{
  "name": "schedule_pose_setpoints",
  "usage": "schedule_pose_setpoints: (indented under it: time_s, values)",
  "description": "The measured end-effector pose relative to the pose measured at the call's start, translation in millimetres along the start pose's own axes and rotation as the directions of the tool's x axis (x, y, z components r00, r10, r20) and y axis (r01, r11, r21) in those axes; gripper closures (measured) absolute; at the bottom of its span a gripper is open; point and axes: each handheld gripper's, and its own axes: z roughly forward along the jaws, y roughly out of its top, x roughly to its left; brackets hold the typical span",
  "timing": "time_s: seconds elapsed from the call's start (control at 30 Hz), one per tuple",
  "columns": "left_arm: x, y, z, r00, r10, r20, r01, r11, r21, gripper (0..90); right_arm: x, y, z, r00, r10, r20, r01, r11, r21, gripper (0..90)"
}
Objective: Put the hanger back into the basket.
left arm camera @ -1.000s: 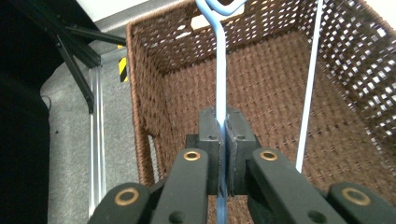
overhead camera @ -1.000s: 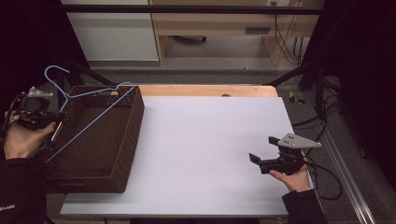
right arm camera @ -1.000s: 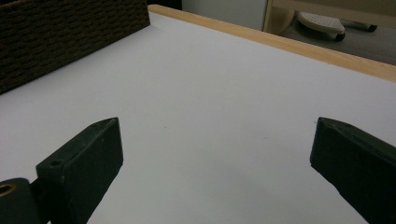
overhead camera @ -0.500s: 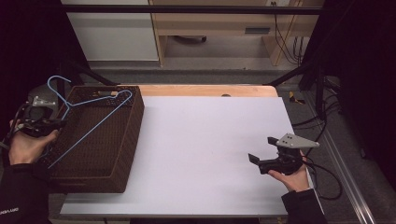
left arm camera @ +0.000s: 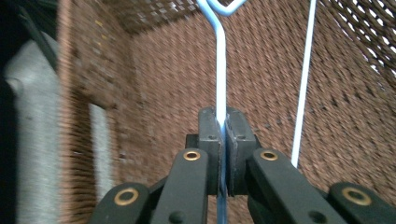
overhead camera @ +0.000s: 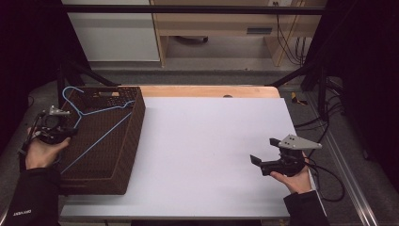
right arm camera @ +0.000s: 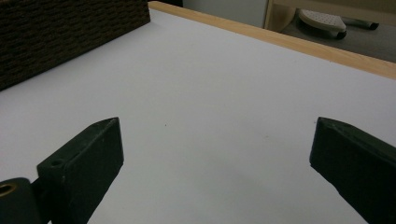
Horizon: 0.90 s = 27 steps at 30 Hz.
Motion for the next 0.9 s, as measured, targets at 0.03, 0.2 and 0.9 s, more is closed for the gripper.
schedule_pose_setpoints:
  time_s: [0.03,0.2,0.9]
  values:
    - [-1.1,-1.7,3.8,1.0,-0.003,-0.001,0.003,0.9999,0.013,86.7,-0.1,0.0,-0.2,1.0,-0.002,-0.001,0.002,1.0,0.0,3.3]
    - [-3.5,-5.0,10.9,0.9996,-0.02,0.021,0.019,0.9991,0.037,85.3,-0.2,0.0,-0.4,1.0,-0.001,-0.001,0.001,1.0,-0.001,3.3]
    - [-57.7,1.7,-56.3,0.9798,0.004,0.2,0.062,0.9448,-0.322,41.7,0.0,0.4,-1.6,0.9999,0.011,-0.01,-0.011,1.0,-0.024,3.2]
